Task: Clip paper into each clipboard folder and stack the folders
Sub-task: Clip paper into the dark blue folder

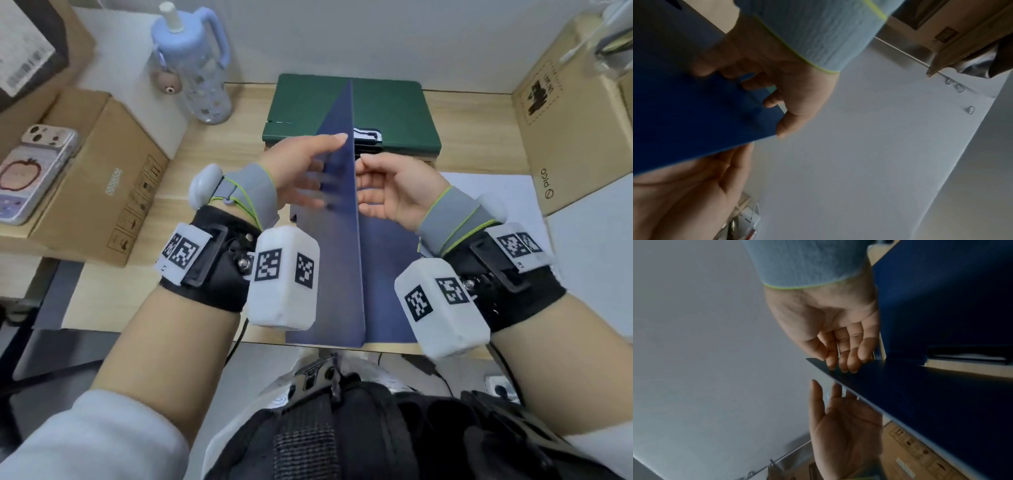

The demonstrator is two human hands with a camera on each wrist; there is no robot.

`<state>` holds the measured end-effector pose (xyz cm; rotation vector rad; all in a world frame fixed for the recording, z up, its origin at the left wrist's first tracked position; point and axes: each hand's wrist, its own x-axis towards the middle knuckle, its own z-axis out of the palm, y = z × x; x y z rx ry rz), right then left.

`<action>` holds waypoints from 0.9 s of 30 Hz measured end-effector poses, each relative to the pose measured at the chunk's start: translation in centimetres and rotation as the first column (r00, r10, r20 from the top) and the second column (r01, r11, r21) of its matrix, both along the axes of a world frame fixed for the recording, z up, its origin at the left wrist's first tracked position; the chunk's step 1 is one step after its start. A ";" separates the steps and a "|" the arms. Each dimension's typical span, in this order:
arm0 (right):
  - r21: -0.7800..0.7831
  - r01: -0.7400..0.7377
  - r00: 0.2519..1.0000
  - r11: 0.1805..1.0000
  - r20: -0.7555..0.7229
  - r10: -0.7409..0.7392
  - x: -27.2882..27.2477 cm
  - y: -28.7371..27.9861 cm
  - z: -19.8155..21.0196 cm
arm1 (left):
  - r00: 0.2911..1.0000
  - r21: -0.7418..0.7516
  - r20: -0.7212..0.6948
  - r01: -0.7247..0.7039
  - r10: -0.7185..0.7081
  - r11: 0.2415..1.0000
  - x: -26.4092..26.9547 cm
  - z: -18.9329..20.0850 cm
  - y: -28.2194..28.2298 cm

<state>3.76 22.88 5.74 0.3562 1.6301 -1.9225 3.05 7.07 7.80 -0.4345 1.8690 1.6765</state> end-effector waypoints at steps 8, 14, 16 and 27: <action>-0.043 -0.041 0.998 0.998 -0.056 0.039 -0.8 -4.3 0.8 | 0.996 0.022 -0.086 -0.018 0.020 1.000 0.7 1.1 -2.4; -0.043 -0.128 0.988 0.991 -0.097 0.123 -1.1 -7.1 0.6 | 0.980 0.001 -0.191 -0.058 0.057 0.998 1.0 1.3 -5.7; -0.017 -0.165 0.984 0.986 -0.075 0.164 -1.0 -7.9 0.0 | 0.975 0.000 -0.206 -0.087 0.085 0.996 1.1 1.6 -7.3; 0.468 -0.102 0.995 0.878 0.041 0.094 -2.1 -8.5 -8.8 | 0.989 -0.303 -0.146 -0.069 0.025 0.950 0.0 0.8 -16.0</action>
